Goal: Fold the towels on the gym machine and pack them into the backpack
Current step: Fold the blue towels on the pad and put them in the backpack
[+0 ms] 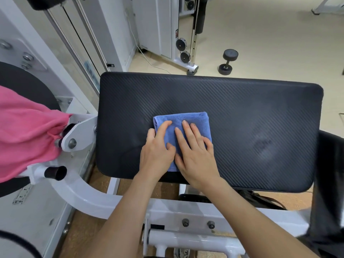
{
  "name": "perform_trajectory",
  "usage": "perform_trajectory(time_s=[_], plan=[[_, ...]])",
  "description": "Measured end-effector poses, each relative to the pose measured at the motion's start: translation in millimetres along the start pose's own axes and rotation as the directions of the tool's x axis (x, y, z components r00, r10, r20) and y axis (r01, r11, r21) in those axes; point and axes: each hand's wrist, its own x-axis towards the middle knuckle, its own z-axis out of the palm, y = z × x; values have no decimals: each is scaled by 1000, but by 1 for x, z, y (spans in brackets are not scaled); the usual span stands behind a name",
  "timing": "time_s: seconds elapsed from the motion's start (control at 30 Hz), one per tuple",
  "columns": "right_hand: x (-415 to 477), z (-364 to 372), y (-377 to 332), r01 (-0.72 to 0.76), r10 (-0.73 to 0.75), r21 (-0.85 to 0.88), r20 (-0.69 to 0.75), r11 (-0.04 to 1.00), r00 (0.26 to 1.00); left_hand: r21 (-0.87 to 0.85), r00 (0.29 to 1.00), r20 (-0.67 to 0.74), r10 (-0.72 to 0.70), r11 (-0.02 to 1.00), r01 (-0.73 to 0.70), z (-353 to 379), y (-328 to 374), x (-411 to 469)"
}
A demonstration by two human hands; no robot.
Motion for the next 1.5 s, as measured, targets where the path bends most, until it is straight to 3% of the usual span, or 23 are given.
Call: perform_trajectory(time_s=[0.13,0.23,0.37,0.47,0.6,0.67,0.73,0.8,0.83,0.87,0.9,1.0,1.1,1.17,1.23,1.27,1.33,1.4,1.47,1.5], plan=[[-15,-11,-4,-88,86,-7,-121,996,989,109,994,-84,-65,991,74,3,2,-6],[-25,-6,-12,-16,10,-47,-134,999,991,251,991,-124,-48,965,78,1,-5,-15],[-14,0,-15,45,-40,52,-103,998,994,257,987,-151,53,966,-13,1,-6,-20],[-3,-6,-13,25,-22,150,-23,988,1000,233,973,-165,164,965,-123,-3,-2,-27],[12,-34,3,-11,-86,461,189,887,978,166,948,-153,280,953,-254,-3,29,-36],[18,-48,17,-177,-95,658,356,732,930,124,950,-157,270,960,-252,-1,38,-31],[24,-60,30,-463,-98,788,541,407,835,124,951,-108,288,953,-275,6,41,-31],[27,-66,40,-653,-135,757,646,-11,752,132,936,-51,347,932,-338,16,41,-38],[27,-67,42,-678,-131,723,665,-134,735,113,935,-27,355,930,-350,20,41,-43],[25,-67,42,-680,-117,711,670,-180,733,87,937,-16,348,935,-345,25,41,-45],[23,-65,41,-668,-91,724,664,-170,742,55,943,-10,334,941,-333,28,40,-46],[15,-57,33,-609,47,793,608,21,793,-60,934,60,352,936,-348,25,38,-48],[12,-50,20,-532,251,838,494,118,833,-343,915,224,336,906,-248,7,35,-51],[11,-47,14,-497,280,833,430,243,858,-361,918,186,349,894,-266,-12,33,-44],[11,-45,8,-447,222,817,390,364,894,-45,889,36,457,889,-455,-32,29,-27],[10,-45,7,-406,188,819,361,405,914,194,835,34,549,816,-545,-40,29,-17],[11,-44,5,-306,118,801,287,515,951,496,719,207,664,562,-662,-44,28,5],[12,-46,4,-200,45,699,233,686,971,570,626,318,712,384,-726,-42,26,21],[13,-49,4,-4,-36,405,92,914,995,598,579,272,769,336,-728,-46,22,25],[12,-51,3,88,-87,213,-12,973,996,608,572,229,788,343,-716,-49,18,24]])
